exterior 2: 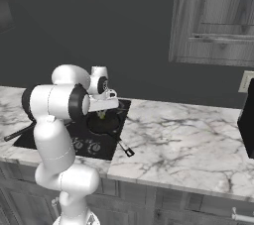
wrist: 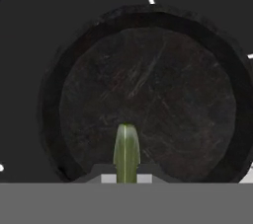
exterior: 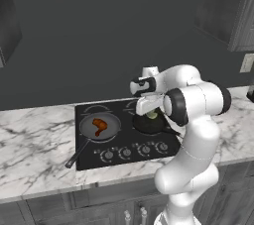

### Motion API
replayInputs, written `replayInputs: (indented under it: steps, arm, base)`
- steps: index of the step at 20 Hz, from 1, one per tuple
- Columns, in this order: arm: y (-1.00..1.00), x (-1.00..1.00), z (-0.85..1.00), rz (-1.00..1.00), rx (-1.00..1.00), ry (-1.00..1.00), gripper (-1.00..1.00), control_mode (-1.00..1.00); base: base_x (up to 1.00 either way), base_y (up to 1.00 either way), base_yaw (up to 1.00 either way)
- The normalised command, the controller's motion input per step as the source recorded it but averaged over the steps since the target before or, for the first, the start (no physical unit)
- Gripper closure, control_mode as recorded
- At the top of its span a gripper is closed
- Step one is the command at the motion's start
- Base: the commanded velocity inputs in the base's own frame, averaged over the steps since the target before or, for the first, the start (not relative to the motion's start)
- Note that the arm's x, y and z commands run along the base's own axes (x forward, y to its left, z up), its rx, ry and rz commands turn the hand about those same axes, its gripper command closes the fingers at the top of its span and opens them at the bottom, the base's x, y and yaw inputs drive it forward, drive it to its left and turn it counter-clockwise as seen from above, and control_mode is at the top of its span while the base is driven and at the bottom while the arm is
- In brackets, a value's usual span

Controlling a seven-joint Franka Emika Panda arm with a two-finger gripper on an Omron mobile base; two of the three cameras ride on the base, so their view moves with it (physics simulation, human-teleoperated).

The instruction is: Place both pans onto different burners. Then place the lemon wedge and the chicken drumstick on different pans.

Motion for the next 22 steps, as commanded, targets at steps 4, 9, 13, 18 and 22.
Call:
replayInputs:
  steps: [4, 9, 13, 18, 22]
  arm:
    - [0.01, 0.09, -0.17, 0.00, 0.00, 0.00, 1.00, -1.00]
    - [0.00, 0.03, -0.16, 0.00, 0.00, 0.00, 1.00, -1.00]
    - [0.00, 0.03, -0.16, 0.00, 0.00, 0.00, 1.00, -1.00]
    - [0.00, 0.03, -0.22, 0.00, 0.00, 0.00, 1.00, -1.00]
    - [0.00, 0.04, -0.22, 0.00, 0.00, 0.00, 1.00, -1.00]
  base:
    - [0.00, 0.00, 0.00]
    - [0.00, 0.00, 0.00]
    - [0.00, 0.00, 0.00]
    - [0.00, 0.00, 0.00]
    - [0.00, 0.00, 0.00]
